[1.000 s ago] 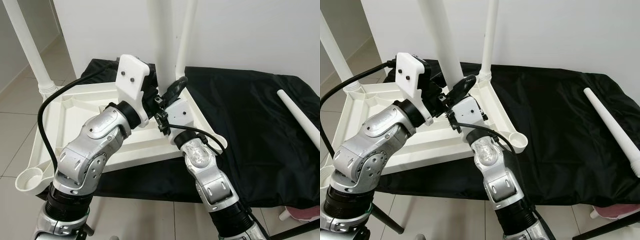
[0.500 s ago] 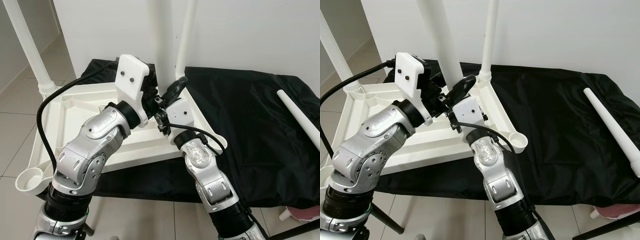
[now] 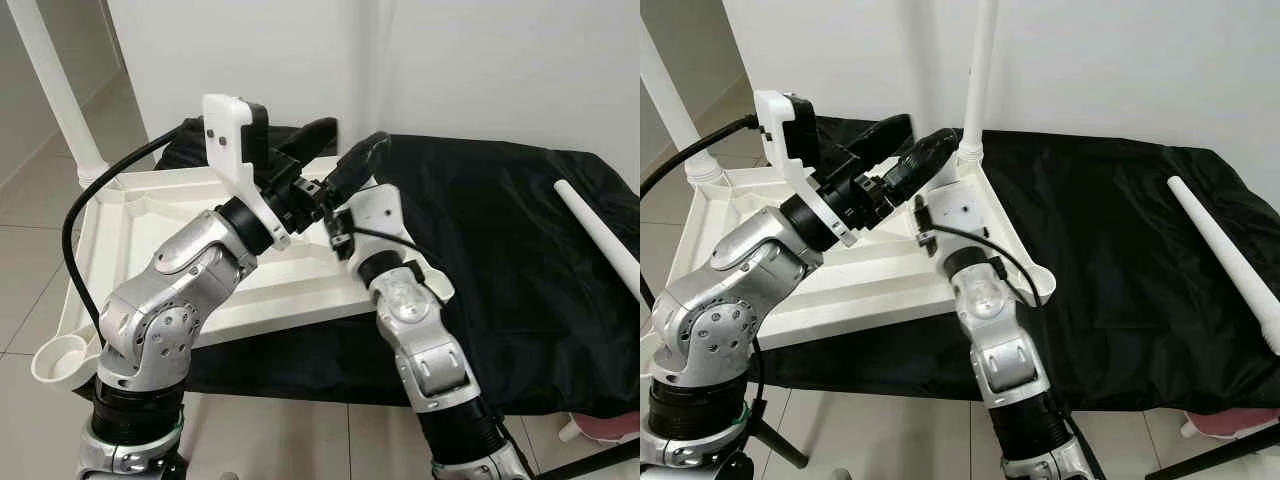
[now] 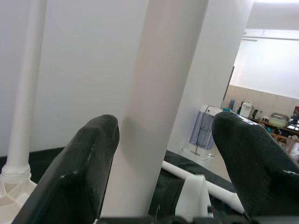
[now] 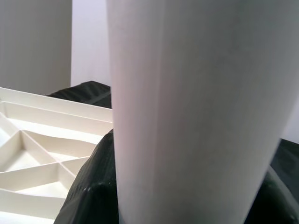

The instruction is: Building children table

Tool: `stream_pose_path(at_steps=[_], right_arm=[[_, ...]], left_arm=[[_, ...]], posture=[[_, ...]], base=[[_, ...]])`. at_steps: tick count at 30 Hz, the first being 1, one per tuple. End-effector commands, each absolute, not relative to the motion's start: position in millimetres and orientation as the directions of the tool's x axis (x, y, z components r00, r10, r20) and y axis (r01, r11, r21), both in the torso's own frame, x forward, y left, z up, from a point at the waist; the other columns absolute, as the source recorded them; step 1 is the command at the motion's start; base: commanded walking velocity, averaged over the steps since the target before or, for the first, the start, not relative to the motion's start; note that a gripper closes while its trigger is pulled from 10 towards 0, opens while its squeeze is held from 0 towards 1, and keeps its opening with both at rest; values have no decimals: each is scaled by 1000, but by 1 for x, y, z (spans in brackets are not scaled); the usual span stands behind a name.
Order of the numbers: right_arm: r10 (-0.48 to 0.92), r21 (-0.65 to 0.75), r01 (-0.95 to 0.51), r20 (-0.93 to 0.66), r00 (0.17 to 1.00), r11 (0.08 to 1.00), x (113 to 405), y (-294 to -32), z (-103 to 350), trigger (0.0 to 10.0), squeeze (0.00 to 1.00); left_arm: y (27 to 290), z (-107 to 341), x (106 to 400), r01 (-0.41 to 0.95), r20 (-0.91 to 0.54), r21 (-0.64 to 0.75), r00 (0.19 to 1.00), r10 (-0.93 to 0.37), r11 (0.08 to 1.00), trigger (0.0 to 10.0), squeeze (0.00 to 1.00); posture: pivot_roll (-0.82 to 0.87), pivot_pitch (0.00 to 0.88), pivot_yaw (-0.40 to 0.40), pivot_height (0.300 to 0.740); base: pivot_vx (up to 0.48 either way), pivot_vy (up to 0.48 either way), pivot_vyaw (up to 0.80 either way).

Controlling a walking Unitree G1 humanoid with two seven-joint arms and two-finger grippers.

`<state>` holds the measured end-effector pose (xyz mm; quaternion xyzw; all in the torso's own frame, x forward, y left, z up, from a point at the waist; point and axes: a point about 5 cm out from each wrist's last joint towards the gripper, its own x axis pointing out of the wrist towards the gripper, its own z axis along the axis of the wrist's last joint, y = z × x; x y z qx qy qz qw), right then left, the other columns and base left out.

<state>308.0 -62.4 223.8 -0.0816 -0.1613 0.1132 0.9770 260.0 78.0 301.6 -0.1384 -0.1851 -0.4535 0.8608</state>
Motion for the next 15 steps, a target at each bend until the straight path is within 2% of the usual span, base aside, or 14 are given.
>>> stream_pose_path(at_steps=[1, 2, 4, 5, 6, 7, 8, 9, 10, 11, 14, 15], right_arm=[[231, -184, -181, 306, 923, 966, 311, -65, 228, 10000, 0], [231, -184, -181, 306, 923, 966, 311, -65, 228, 10000, 0], [213, -178, -163, 314, 925, 970, 311, -71, 230, 10000, 0], [213, -178, -163, 314, 925, 970, 311, -71, 230, 10000, 0], [205, -174, -155, 322, 924, 972, 311, -76, 232, 10000, 0], [205, -174, -155, 322, 924, 972, 311, -76, 232, 10000, 0], [195, -166, -146, 332, 923, 975, 309, -84, 234, 10000, 0], [183, -161, -135, 336, 924, 978, 308, -94, 234, 10000, 0], [183, -161, -135, 336, 924, 978, 308, -94, 234, 10000, 0], [162, -157, -114, 334, 929, 981, 307, -106, 233, 10000, 0], [144, -155, -97, 327, 934, 983, 306, -117, 232, 10000, 0], [124, -164, -74, 318, 940, 984, 306, -125, 230, 10000, 0]], left_arm=[[77, 302, 252, 867, 429, 2, 450, -784, 499, 10000, 0], [77, 302, 252, 867, 429, 2, 450, -784, 499, 10000, 0], [82, 292, 262, 814, 382, -7, 539, -750, 581, 10000, 0], [82, 292, 262, 814, 382, -7, 539, -750, 581, 10000, 0], [86, 284, 273, 744, 326, 13, 629, -706, 669, 10000, 0], [86, 284, 273, 744, 326, 13, 629, -706, 669, 10000, 0], [93, 272, 283, 673, 251, 12, 714, -654, 739, 10000, 0], [101, 259, 290, 599, 172, 74, 779, -602, 797, 10000, 0], [101, 259, 290, 599, 172, 74, 779, -602, 797, 10000, 0], [107, 245, 293, 557, 96, 138, 816, -571, 819, 10000, 0], [111, 232, 293, 545, 31, 188, 828, -560, 817, 10000, 0], [111, 221, 291, 560, -33, 235, 822, -569, 795, 10000, 0]], posture=[[76, 50, -41, 740], [76, 50, -41, 740], [77, 48, -41, 740], [77, 48, -41, 740], [78, 46, -45, 740], [78, 46, -45, 740], [75, 44, -49, 740], [74, 43, -50, 740], [74, 43, -50, 740], [72, 41, -52, 740], [70, 40, -52, 740], [69, 39, -52, 740]], base=[[0, 0, 0], [0, 0, 0], [0, 0, 0], [0, 0, 0], [0, 0, 0], [0, 0, 0], [0, 0, 0], [0, 0, 0], [0, 0, 0], [0, 0, 0], [0, 0, 0], [0, 0, 0]])
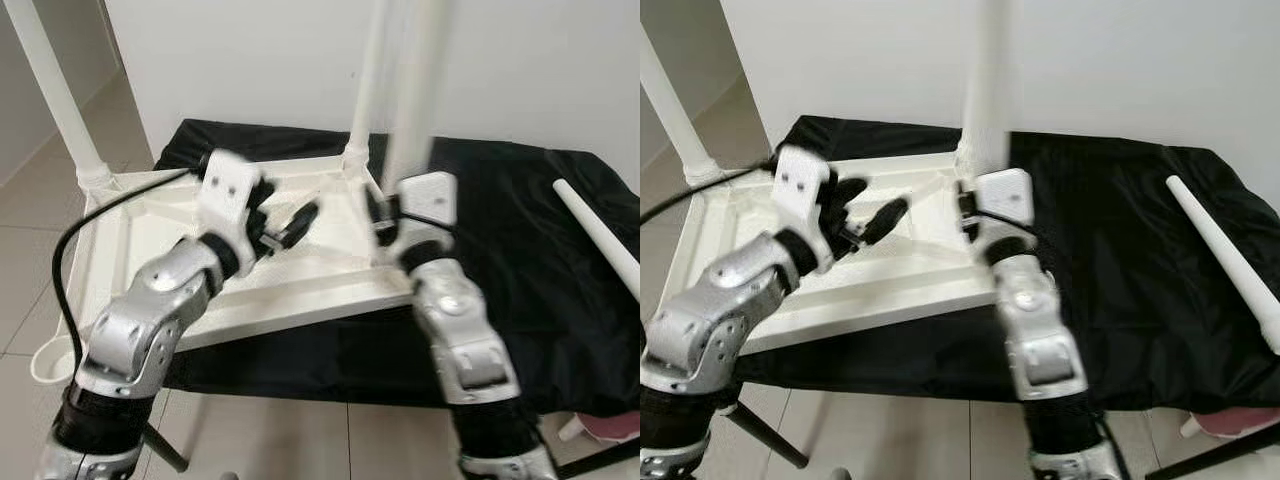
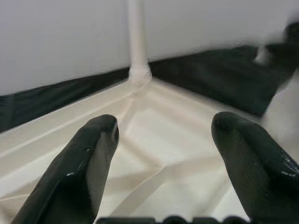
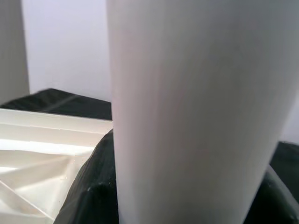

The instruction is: Building children table

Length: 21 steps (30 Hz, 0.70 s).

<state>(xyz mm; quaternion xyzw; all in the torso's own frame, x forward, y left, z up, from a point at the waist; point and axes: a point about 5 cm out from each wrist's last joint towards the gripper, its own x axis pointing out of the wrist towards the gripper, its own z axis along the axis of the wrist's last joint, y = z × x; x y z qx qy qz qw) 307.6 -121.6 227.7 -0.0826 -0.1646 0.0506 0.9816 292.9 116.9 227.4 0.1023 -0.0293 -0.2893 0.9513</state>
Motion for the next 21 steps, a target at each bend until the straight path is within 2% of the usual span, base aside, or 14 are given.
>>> stream_pose_path(at_steps=[1, 4, 5, 6, 8, 9, 11, 13, 16, 21], right_arm=[[100, -172, -48, 311, 945, 984, 306, -134, 228, 10000, 0], [84, -179, -30, 306, 948, 983, 307, -139, 227, 10000, 0], [65, -185, -8, 305, 950, 983, 307, -145, 228, 10000, 0], [65, -185, -8, 305, 950, 983, 307, -145, 228, 10000, 0], [48, -188, 11, 309, 950, 982, 309, -149, 230, 10000, 0], [48, -188, 11, 309, 950, 982, 309, -149, 230, 10000, 0], [51, -185, 8, 312, 949, 983, 310, -147, 231, 10000, 0], [51, -185, 8, 312, 949, 983, 310, -147, 231, 10000, 0], [70, -180, -13, 314, 947, 984, 308, -141, 232, 10000, 0], [81, -175, -27, 313, 946, 984, 306, -137, 233, 10000, 0]], left_arm=[[107, 208, 287, 605, -99, 267, 791, -603, 750, 10000, 0], [103, 199, 285, 639, -142, 279, 766, -627, 717, 10000, 0], [94, 189, 284, 700, -196, 275, 712, -674, 659, 10000, 0], [94, 189, 284, 700, -196, 275, 712, -674, 659, 10000, 0], [75, 176, 285, 793, -265, 264, 607, -750, 549, 10000, 0], [75, 176, 285, 793, -265, 264, 607, -750, 549, 10000, 0], [60, 171, 289, 842, -291, 242, 537, -792, 483, 10000, 0], [60, 171, 289, 842, -291, 242, 537, -792, 483, 10000, 0], [43, 166, 299, 870, -309, 221, 492, -814, 442, 10000, 0], [30, 157, 313, 868, -348, 236, 495, -796, 436, 10000, 0]], posture=[[68, 40, -52, 740], [67, 41, -51, 740], [63, 49, -49, 740], [63, 49, -49, 740], [55, 58, -44, 740], [55, 58, -44, 740], [47, 63, -40, 740], [47, 63, -40, 740], [41, 70, -37, 740], [28, 79, -31, 740]], base=[[0, 0, 0], [0, 0, 0], [0, 0, 0], [0, 0, 0], [0, 0, 0], [0, 0, 0], [0, 0, 0], [0, 0, 0], [0, 0, 0], [0, 0, 0]])
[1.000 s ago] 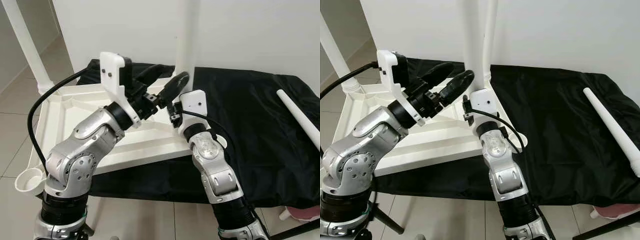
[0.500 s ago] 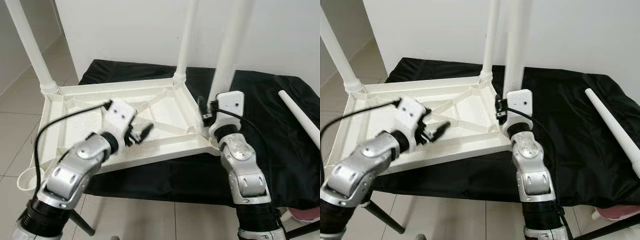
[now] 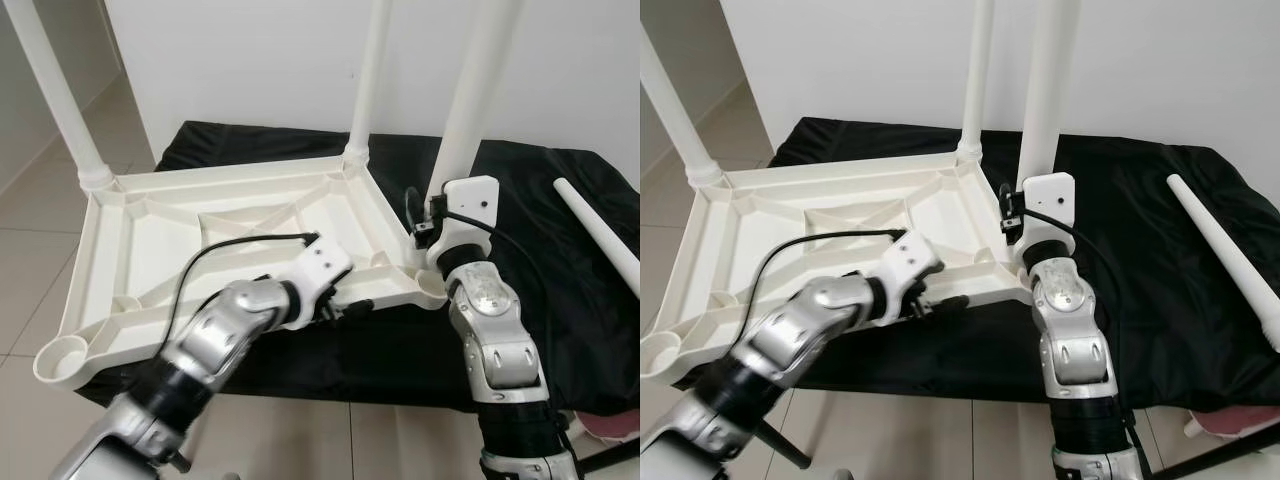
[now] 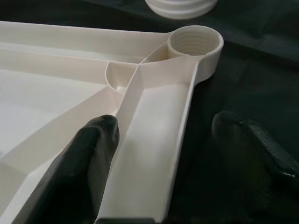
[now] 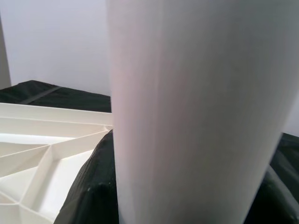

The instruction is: Building children table

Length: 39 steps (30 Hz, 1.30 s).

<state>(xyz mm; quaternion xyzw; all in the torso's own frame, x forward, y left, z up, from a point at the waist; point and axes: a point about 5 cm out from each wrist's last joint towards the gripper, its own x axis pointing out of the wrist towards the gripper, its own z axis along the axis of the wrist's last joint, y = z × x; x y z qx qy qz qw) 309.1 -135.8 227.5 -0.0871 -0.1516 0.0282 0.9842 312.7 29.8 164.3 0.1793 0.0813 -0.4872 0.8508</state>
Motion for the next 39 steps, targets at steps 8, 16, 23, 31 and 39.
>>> stream_pose_path(at_steps=[8, 16, 23, 31, 39], right_arm=[[72, -169, -20, 307, 949, 985, 304, -138, 232, 10000, 0], [70, -163, -20, 303, 950, 986, 302, -136, 231, 10000, 0], [70, -160, -22, 301, 951, 987, 302, -135, 231, 10000, 0], [69, -157, -22, 300, 952, 987, 302, -135, 231, 10000, 0], [70, -158, -23, 296, 953, 987, 302, -135, 231, 10000, 0]], left_arm=[[25, 141, 322, 878, -404, 229, 479, -780, 420, 10000, 0], [25, 131, 332, 871, -441, 297, 490, -752, 392, 431, 0], [27, 125, 328, 897, -478, 356, 415, -774, 261, 0, 0], [31, 118, 321, 929, -512, 341, 311, -801, 142, 0, 0], [40, 121, 311, 932, -538, 360, 170, -825, -43, 0, 0]], posture=[[20, 91, -24, 740], [16, 94, -20, 740], [22, 93, -18, 740], [24, 93, -16, 740], [22, 94, -19, 740]], base=[[0, 0, 0], [0, 0, 0], [0, 0, 0], [0, 0, 0], [0, 0, 0]])
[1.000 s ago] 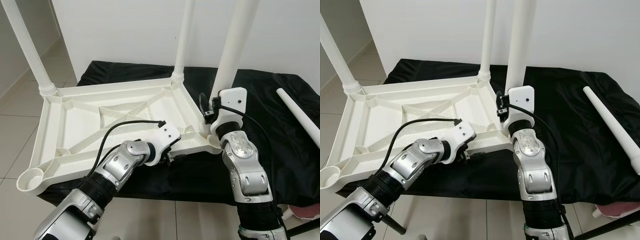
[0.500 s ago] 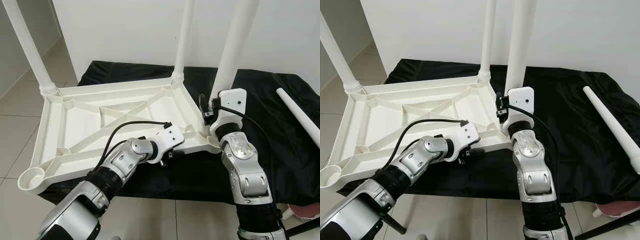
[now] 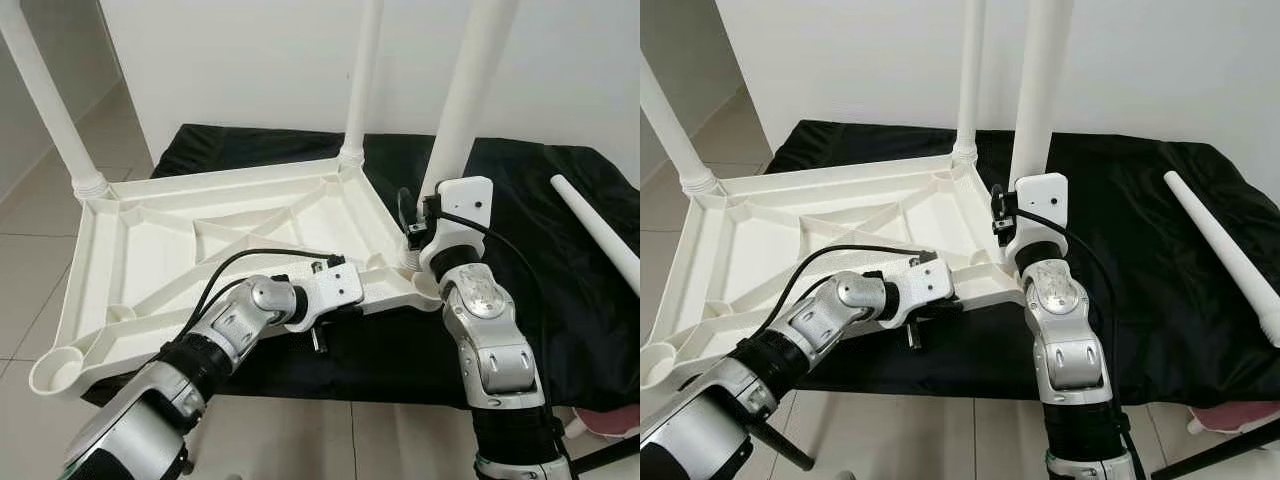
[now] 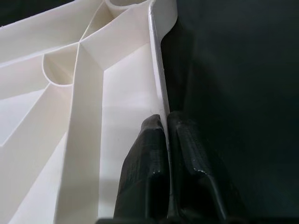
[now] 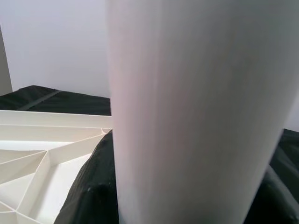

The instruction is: Building children table

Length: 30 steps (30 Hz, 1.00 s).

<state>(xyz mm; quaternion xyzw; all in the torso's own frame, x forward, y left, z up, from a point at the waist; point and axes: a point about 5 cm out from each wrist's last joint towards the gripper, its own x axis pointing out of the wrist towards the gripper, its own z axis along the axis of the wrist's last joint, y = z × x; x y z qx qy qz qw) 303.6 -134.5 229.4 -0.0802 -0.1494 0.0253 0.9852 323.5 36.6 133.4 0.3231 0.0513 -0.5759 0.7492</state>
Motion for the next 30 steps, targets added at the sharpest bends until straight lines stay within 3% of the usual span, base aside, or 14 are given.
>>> stream_pose_path(at_steps=[1, 8, 13, 14, 17, 20, 21, 28, 29, 30], right_arm=[[71, -159, -25, 295, 953, 987, 301, -135, 231, 10000, 0], [100, -166, -53, 290, 952, 985, 300, -133, 231, 10000, 0], [167, -179, -119, 284, 944, 977, 294, -125, 230, 10000, 0], [176, -181, -128, 282, 943, 975, 293, -123, 229, 10000, 0], [183, -181, -135, 280, 942, 974, 292, -122, 228, 10000, 0], [182, -180, -135, 280, 943, 974, 291, -122, 228, 10000, 0], [181, -179, -134, 279, 943, 975, 292, -122, 228, 10000, 0], [190, -179, -143, 280, 941, 973, 293, -121, 229, 10000, 0], [192, -179, -145, 281, 940, 973, 293, -120, 230, 10000, 0], [192, -179, -145, 281, 940, 973, 293, -120, 230, 10000, 0]], left_arm=[[42, 124, 311, 922, -541, 379, 157, -826, -73, 0, 0], [49, 136, 317, 838, -546, 519, 176, -819, -166, 0, 0], [57, 151, 333, 801, -517, 587, 258, -816, -119, 0, 0], [60, 149, 335, 797, -523, 595, 281, -805, -108, 10000, 0], [61, 145, 336, 795, -508, 603, 323, -799, -62, 10000, 0], [59, 144, 333, 811, -474, 584, 315, -822, -25, 10000, 35], [58, 143, 331, 824, -459, 567, 303, -835, -13, 10000, 1000], [58, 143, 326, 821, -434, 570, 275, -858, -25, 10000, 1000], [59, 147, 324, 833, -416, 553, 256, -872, -20, 10000, 0], [59, 147, 324, 833, -416, 553, 256, -872, -20, 10000, 0]], posture=[[22, 94, -19, 740], [22, 91, -21, 740], [16, 88, -20, 740], [13, 88, -19, 740], [13, 87, -20, 740], [10, 86, -21, 740], [10, 85, -24, 740], [17, 81, -34, 740], [18, 81, -36, 740], [18, 81, -36, 740]], base=[[0, 0, 0], [0, 0, 0], [0, 0, 0], [0, 0, 0], [0, 0, 0], [0, 0, 0], [0, 0, 0], [0, 0, 0], [0, 0, 0], [0, 0, 0]])
